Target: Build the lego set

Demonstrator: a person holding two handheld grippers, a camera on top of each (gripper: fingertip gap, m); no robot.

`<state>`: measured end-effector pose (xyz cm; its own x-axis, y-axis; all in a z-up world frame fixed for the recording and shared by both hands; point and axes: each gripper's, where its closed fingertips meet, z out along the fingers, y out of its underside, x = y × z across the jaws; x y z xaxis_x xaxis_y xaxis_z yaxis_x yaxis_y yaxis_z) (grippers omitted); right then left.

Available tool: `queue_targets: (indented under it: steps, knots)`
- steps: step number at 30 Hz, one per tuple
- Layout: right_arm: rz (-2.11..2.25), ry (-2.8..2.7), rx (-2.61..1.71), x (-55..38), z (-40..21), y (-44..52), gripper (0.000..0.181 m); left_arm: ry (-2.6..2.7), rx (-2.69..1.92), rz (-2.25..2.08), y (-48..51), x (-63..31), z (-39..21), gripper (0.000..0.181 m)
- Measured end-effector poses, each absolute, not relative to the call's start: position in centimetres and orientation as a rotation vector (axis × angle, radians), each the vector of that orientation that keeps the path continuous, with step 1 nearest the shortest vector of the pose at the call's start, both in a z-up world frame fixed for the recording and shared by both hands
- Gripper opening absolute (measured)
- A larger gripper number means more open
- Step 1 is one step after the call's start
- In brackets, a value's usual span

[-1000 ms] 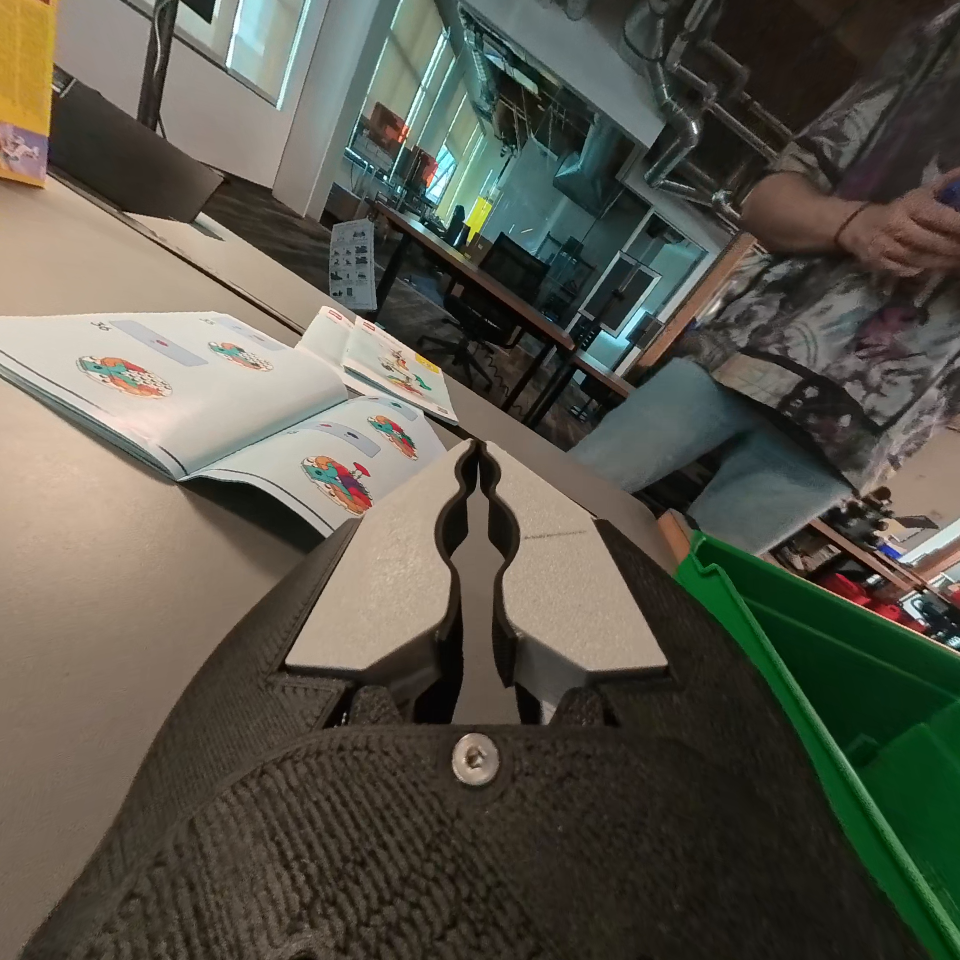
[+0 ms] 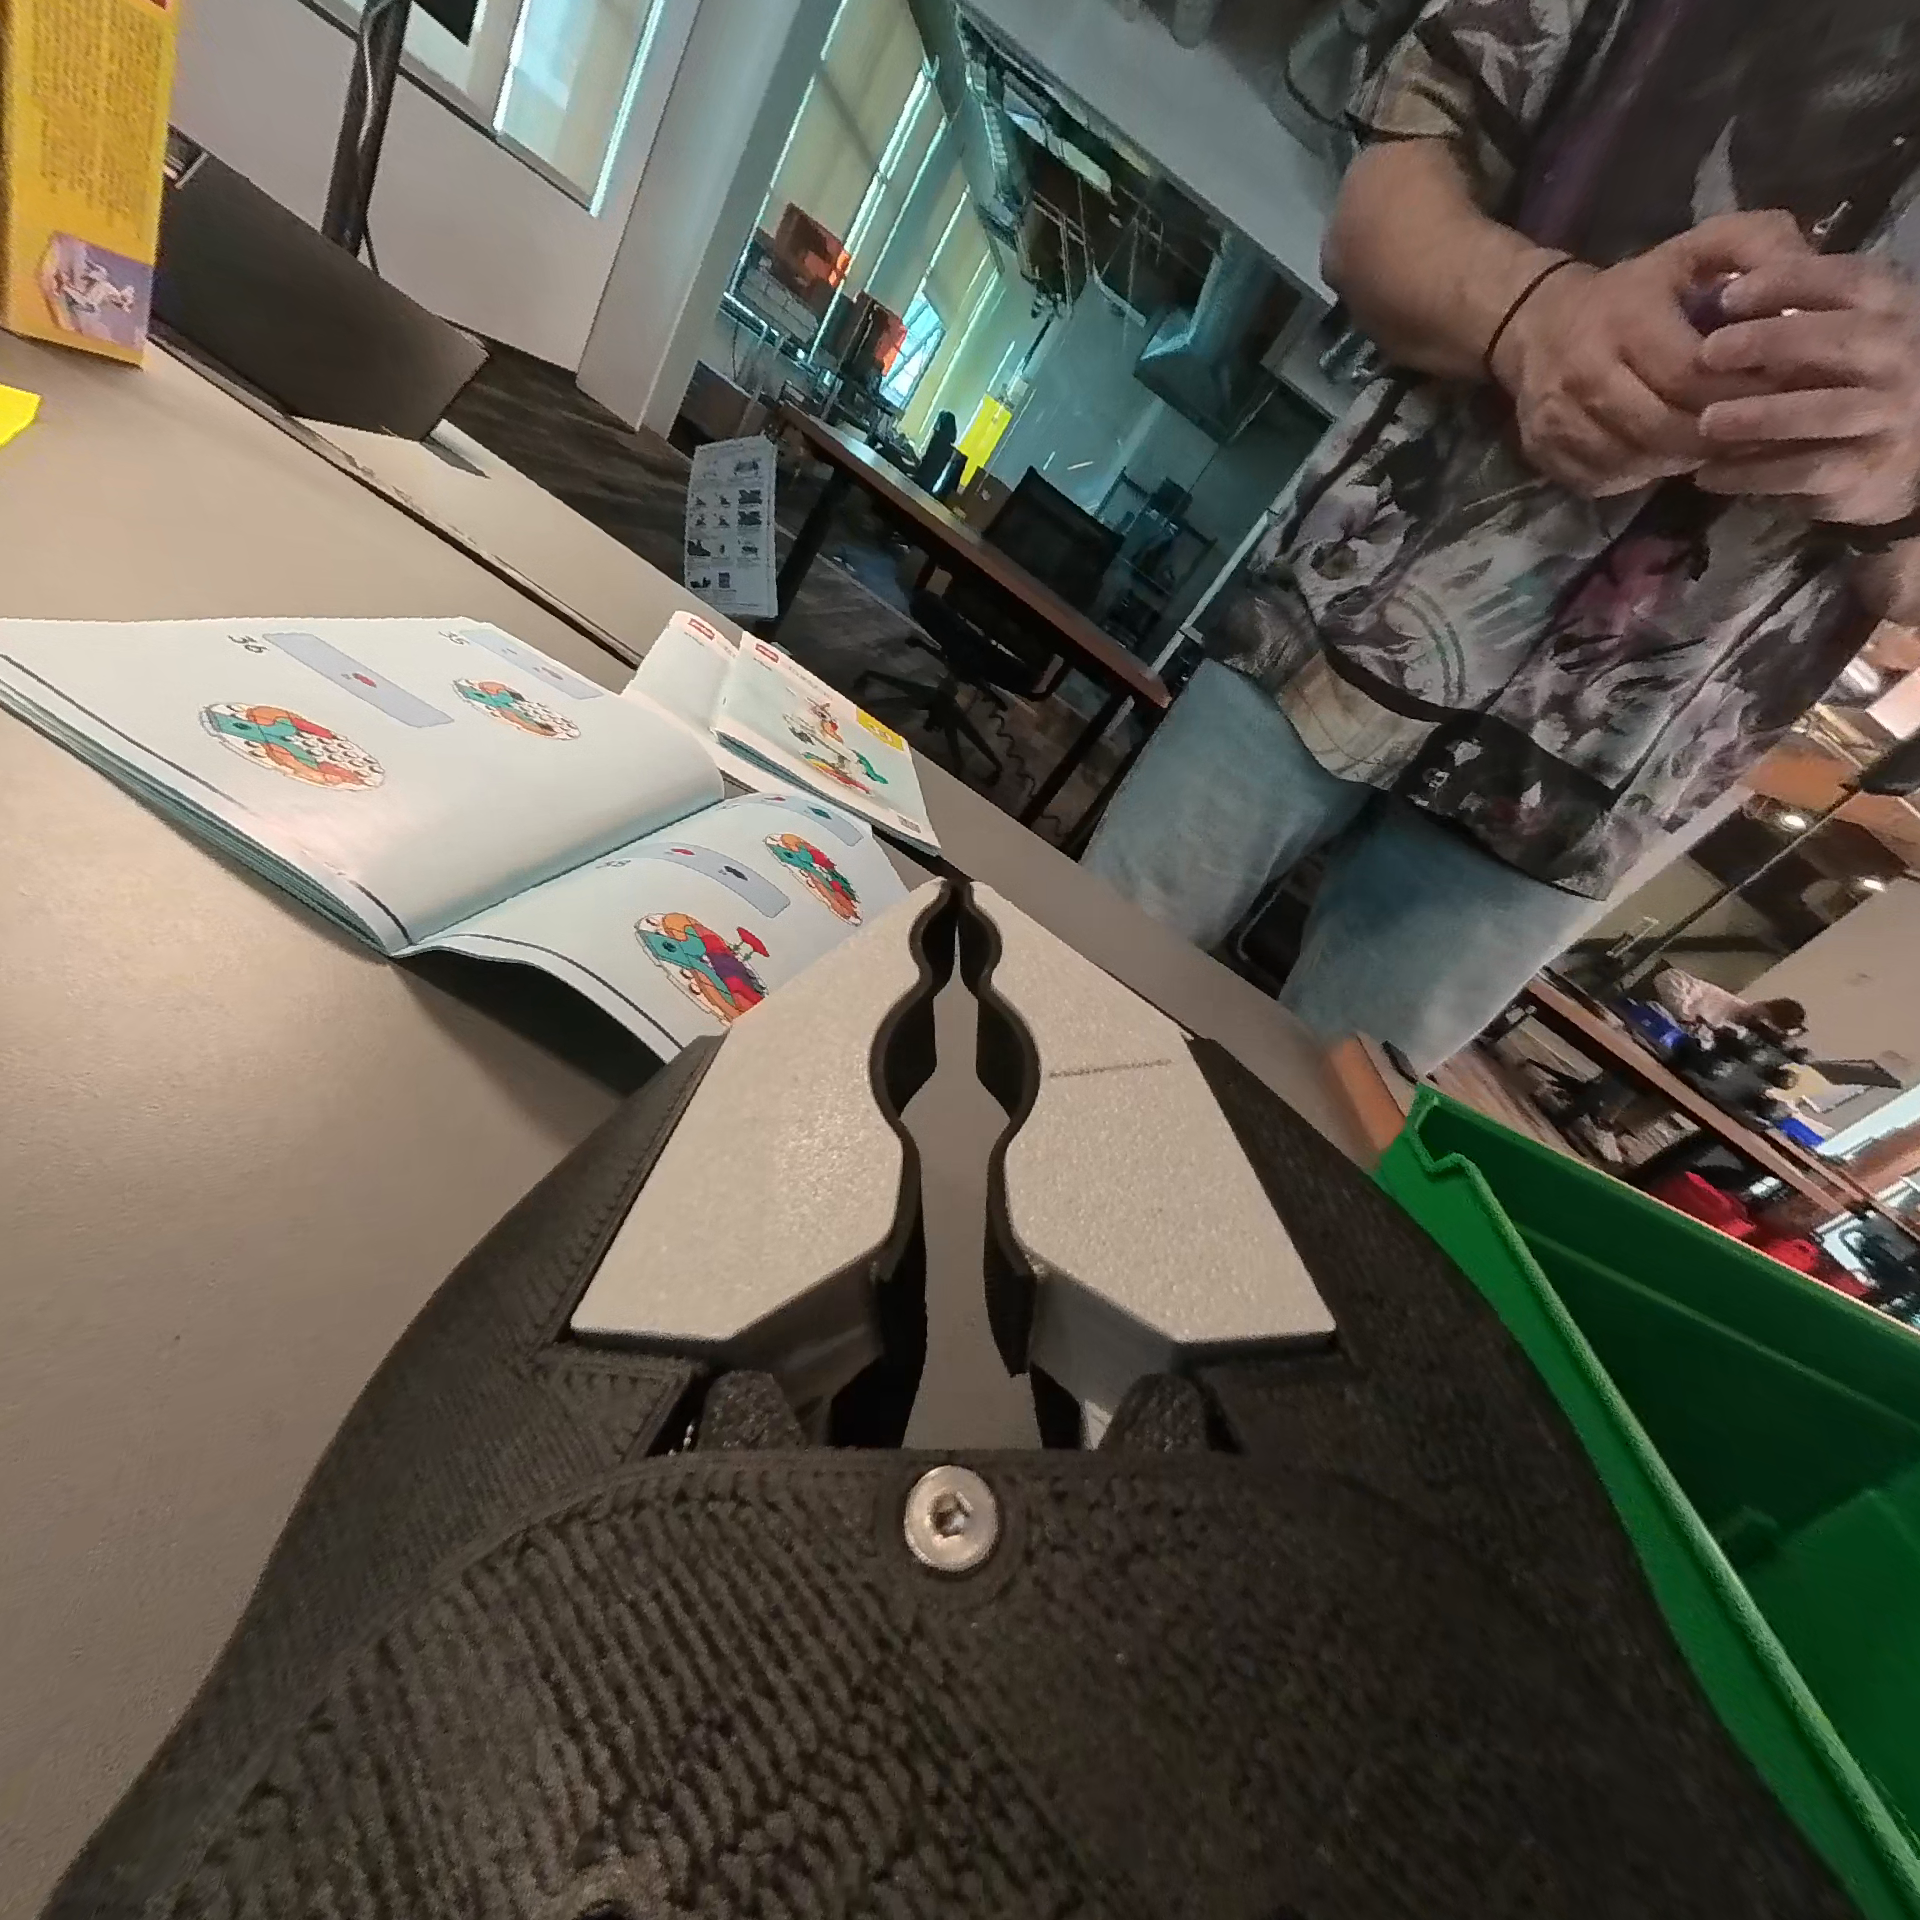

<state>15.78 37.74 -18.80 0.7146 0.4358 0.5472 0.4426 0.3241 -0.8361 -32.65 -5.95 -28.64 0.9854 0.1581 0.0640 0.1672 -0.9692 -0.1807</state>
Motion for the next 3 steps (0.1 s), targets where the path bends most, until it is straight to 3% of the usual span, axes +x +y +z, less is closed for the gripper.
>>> queue_targets:
  steps: [1, 3]
  knots:
    - [-0.004, -0.841, -1.283, 15.67, -18.83, 37.69, 0.0, -0.248, -2.939, -0.072, -5.94, -32.65, -28.63, 0.016]
    - [-0.003, -0.856, -1.279, 15.45, -18.92, 37.58, 0.0, -0.255, -2.924, -0.08, -5.81, -32.68, -28.63, 0.015]
